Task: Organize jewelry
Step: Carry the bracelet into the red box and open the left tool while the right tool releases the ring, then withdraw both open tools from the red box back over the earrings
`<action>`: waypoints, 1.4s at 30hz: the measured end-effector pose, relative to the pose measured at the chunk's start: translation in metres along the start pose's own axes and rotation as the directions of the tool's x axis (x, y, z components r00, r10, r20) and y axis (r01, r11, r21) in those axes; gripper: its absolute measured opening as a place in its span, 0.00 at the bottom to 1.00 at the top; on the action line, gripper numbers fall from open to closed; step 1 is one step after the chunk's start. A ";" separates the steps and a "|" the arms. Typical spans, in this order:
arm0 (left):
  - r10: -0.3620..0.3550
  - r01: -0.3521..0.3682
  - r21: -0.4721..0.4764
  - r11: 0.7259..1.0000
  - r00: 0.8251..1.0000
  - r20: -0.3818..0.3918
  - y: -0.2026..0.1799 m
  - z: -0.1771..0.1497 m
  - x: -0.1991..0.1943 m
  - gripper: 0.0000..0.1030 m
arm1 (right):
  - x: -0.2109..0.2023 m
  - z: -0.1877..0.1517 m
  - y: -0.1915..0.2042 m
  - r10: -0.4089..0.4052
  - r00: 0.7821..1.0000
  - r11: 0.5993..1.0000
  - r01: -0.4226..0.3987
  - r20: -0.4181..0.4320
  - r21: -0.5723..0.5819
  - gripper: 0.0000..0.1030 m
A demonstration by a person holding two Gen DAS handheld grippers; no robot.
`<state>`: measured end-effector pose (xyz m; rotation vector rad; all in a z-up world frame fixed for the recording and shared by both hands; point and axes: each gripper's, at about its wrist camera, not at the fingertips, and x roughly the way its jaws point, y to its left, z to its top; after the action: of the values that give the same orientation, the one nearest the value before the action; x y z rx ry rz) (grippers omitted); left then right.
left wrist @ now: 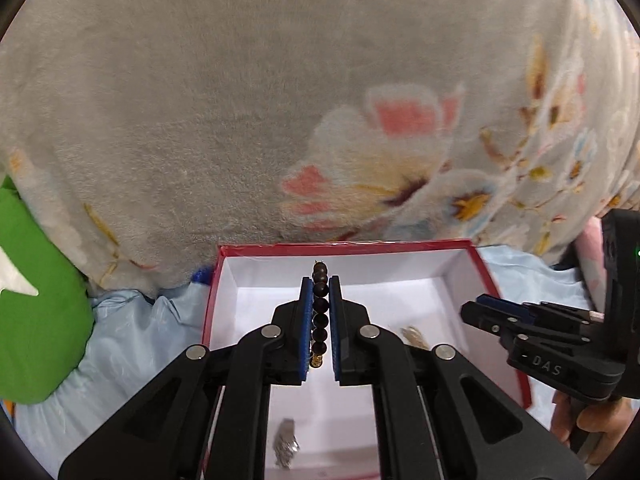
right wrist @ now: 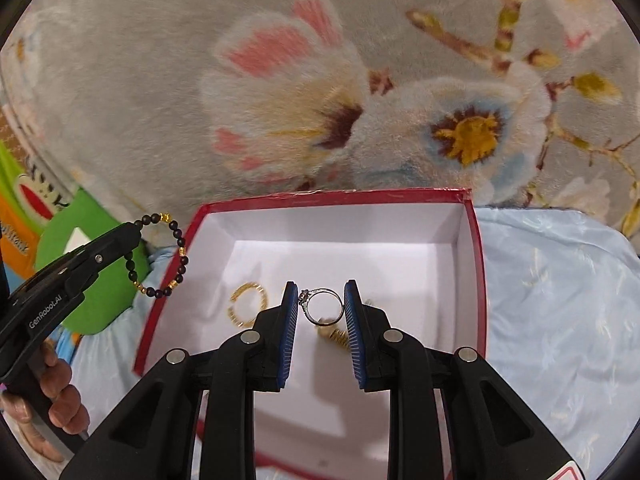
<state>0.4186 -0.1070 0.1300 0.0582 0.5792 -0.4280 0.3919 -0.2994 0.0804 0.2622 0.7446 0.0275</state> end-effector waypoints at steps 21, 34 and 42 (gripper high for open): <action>0.073 -0.077 -0.111 0.991 0.997 -0.037 0.034 -0.011 0.081 0.44 | 0.056 0.009 -0.013 -0.080 0.997 0.996 0.080 0.000 -0.043 0.23; 0.091 -0.093 -0.054 0.994 0.995 -0.045 0.031 -0.049 -0.005 0.44 | -0.041 -0.039 -0.004 -0.049 0.996 0.996 0.054 0.075 -0.070 0.25; 0.060 -0.062 -0.018 0.998 0.994 -0.095 0.018 -0.116 -0.113 0.56 | -0.158 -0.137 0.007 -0.041 0.995 0.992 0.052 0.091 -0.118 0.26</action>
<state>0.2804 -0.0276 0.0927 0.0765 0.6730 -0.3610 0.1841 -0.2801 0.0912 0.1297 0.6581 0.0165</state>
